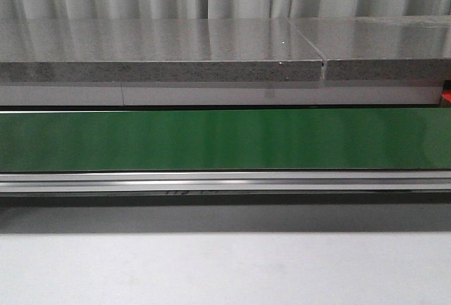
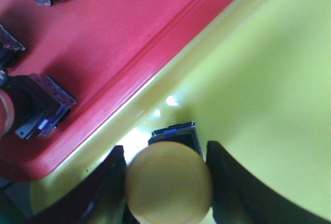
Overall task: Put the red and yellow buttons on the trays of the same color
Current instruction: 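Carry the yellow button with the right gripper into the yellow tray, then open the right gripper and lift it back over the belt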
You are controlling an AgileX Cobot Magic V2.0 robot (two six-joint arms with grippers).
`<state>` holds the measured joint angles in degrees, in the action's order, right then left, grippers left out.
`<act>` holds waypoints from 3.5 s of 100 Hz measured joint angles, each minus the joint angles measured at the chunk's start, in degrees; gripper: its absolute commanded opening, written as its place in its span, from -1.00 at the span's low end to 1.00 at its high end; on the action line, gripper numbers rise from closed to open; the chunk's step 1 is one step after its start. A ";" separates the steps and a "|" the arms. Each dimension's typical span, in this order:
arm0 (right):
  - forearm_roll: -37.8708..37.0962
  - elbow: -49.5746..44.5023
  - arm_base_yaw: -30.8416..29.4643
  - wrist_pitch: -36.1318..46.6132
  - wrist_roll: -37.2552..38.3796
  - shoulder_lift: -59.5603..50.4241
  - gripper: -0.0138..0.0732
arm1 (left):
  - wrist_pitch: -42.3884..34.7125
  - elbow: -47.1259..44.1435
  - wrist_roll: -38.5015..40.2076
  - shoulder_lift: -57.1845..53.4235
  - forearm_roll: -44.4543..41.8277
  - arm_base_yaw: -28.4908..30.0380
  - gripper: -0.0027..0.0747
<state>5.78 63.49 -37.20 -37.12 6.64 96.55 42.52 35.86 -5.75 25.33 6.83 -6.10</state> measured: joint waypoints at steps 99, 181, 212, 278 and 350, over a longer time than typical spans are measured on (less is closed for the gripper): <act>0.10 0.00 1.01 2.72 -0.48 -9.08 0.48 | 0.00 0.00 0.00 0.00 0.00 0.00 -0.99; 0.10 0.00 35.57 -5.13 -4.95 -33.06 -0.65 | 0.00 0.00 0.00 0.00 0.00 0.00 -0.99; 0.10 -2.12 42.32 -9.06 -8.36 -41.51 -0.65 | 0.00 0.00 0.00 0.00 0.00 0.00 -0.99; 0.10 -25.80 43.17 -9.39 -8.64 -72.16 -0.65 | -1.08 0.00 0.00 0.00 0.00 0.00 -0.99; 0.10 -26.33 43.17 -10.50 -8.64 -76.56 -0.65 | -2.57 10.72 9.98 23.16 -2.97 10.22 -0.82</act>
<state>5.88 37.16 5.97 -47.62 -2.00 19.99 39.94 46.58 4.23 48.49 3.85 4.12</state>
